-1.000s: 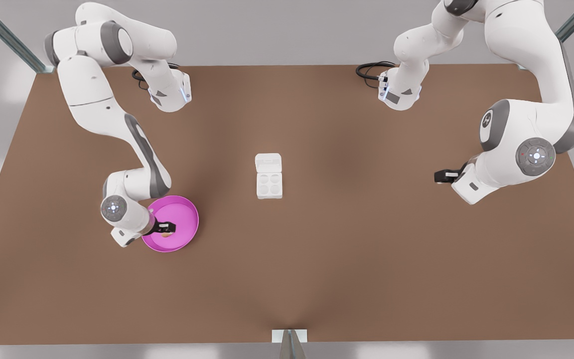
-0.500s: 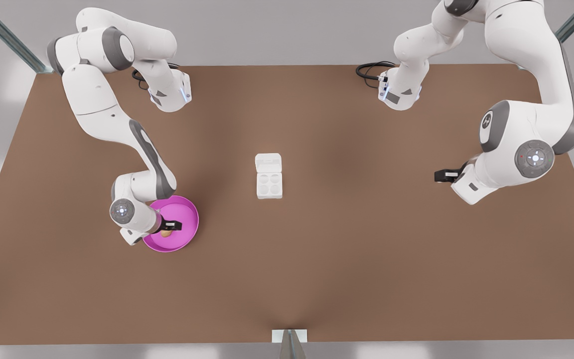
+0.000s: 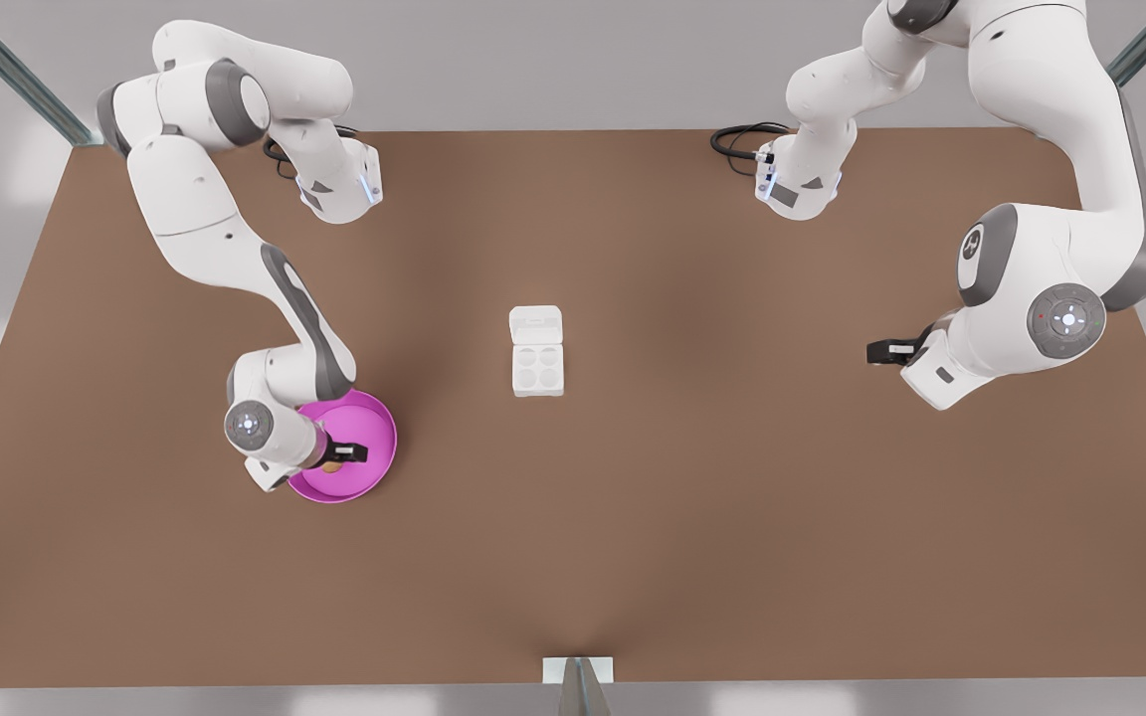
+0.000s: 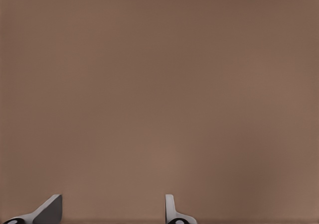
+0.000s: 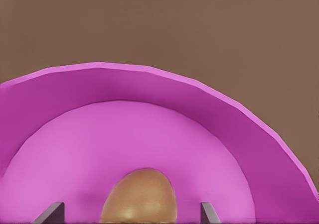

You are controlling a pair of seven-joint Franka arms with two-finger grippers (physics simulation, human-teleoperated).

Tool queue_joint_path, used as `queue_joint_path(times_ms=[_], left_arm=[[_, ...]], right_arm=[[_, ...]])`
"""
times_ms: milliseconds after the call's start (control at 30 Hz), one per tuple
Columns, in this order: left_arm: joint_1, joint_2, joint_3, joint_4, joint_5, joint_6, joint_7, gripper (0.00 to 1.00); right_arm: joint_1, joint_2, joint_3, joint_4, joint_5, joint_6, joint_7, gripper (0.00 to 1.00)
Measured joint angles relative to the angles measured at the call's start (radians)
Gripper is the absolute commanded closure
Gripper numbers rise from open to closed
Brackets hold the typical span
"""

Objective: Pack egg into the box and close the box lid

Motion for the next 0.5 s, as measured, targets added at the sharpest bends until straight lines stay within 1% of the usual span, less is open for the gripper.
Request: queue_joint_path(times_ms=[267,333,367,400,467,500], left_arm=[[0.001,0.000,0.000,0.001,0.001,0.000,-0.001,0.00],[0.002,0.000,0.000,0.001,0.001,0.000,-0.001,0.00],[0.002,0.003,0.000,0.002,0.001,0.000,-0.001,0.00],[0.002,0.005,0.000,0.001,0.001,0.000,-0.002,0.00],[0.002,0.007,0.000,0.001,0.001,0.000,-0.002,0.00],[0.002,0.008,0.000,0.001,0.001,0.000,-0.002,0.00]], right_arm=[[-0.014,-0.011,0.001,-0.027,0.001,-0.001,0.001,0.00],[-0.015,-0.007,0.001,-0.027,0.000,0.001,0.001,0.04],[-0.015,-0.005,0.001,-0.026,0.000,0.002,0.000,0.10],[-0.015,-0.003,0.001,-0.026,0.000,0.003,0.000,0.13],[-0.018,-0.002,0.001,-0.025,0.001,0.005,-0.001,0.13],[-0.019,-0.001,0.001,-0.024,0.001,0.006,-0.002,0.16]])
